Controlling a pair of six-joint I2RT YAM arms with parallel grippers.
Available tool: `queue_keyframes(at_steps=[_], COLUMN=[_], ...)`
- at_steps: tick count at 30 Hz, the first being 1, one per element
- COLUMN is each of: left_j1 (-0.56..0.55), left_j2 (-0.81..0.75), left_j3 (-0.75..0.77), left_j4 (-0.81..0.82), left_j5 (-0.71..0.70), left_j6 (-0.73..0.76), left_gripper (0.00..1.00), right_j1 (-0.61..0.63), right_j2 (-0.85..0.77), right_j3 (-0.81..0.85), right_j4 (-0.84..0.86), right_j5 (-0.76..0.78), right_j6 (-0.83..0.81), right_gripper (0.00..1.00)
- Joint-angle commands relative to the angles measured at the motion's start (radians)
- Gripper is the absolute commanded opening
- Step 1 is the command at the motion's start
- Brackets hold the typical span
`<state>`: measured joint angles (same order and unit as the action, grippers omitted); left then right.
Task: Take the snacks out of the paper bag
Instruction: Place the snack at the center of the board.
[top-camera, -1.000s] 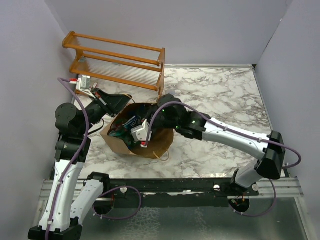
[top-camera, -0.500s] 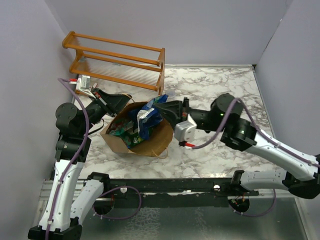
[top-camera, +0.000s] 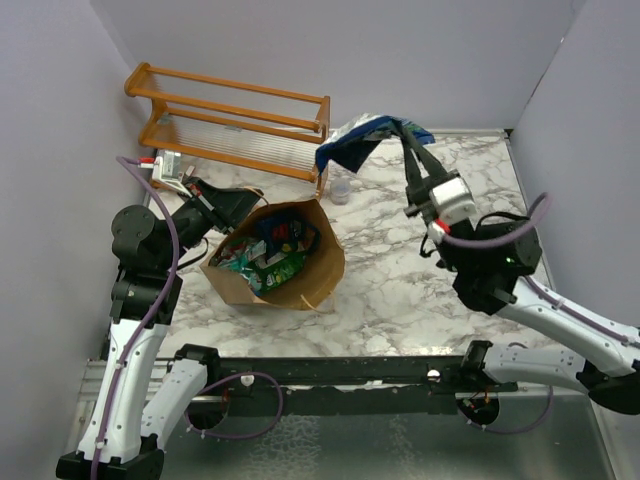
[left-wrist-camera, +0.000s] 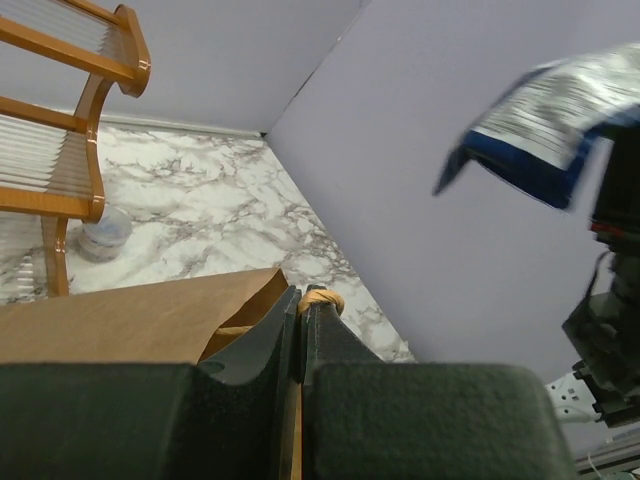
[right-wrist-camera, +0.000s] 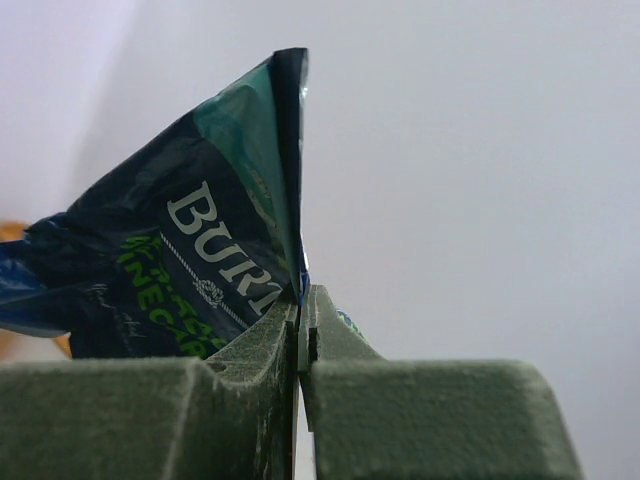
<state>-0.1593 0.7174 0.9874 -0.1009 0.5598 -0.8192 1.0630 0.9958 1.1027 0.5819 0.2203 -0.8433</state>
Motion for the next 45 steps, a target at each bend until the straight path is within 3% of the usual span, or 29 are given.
queue_keyframes(at_steps=[1,5,11,16,21,31,35,41,45], left_j1=[-0.003,-0.003,-0.003,-0.003,-0.003,-0.003,-0.003,-0.003,-0.003], left_j2=[-0.007,-0.011,-0.012,-0.012,-0.017,-0.016,-0.023,-0.058,-0.087], left_j3=[0.04,0.038,0.043,0.051,0.043,0.035,0.031,-0.024,-0.062], left_j4=[0.02,0.018,0.018,0.009,0.015,0.057,0.091,0.172,0.211], left_j5=[-0.005,-0.009,-0.005,-0.002,-0.001,0.023,0.055,0.105,0.129], left_j6=[0.005,0.005,-0.002,-0.001,-0.01,-0.041,-0.029,-0.049,-0.055], left_gripper=[0.0,0.0,0.0,0.0,0.0,0.0,0.0,0.0,0.0], right_j1=[-0.176,-0.43,-0.584,-0.758,-0.881,-1.099,-1.184,-1.203,-1.203], right_j2=[0.038,0.106,0.304,0.456,0.636,1.0,1.055,0.993,0.887], right_j3=[-0.042,-0.037,-0.025,0.018,0.12,0.308,0.301,0.276,0.263], right_j4=[0.097,-0.111,-0.298,-0.401,-0.474,-0.617,-0.631,-0.695,-0.77], right_j5=[0.283,0.205,0.159,-0.103,-0.342,-0.73,-0.83,-0.82,-0.726], right_j6=[0.172,0.471,0.71,1.002,1.186,1.402,1.46,1.372,1.304], right_gripper=[0.01,0.01,0.01,0.01,0.01,0.03,0.23,0.69,0.77])
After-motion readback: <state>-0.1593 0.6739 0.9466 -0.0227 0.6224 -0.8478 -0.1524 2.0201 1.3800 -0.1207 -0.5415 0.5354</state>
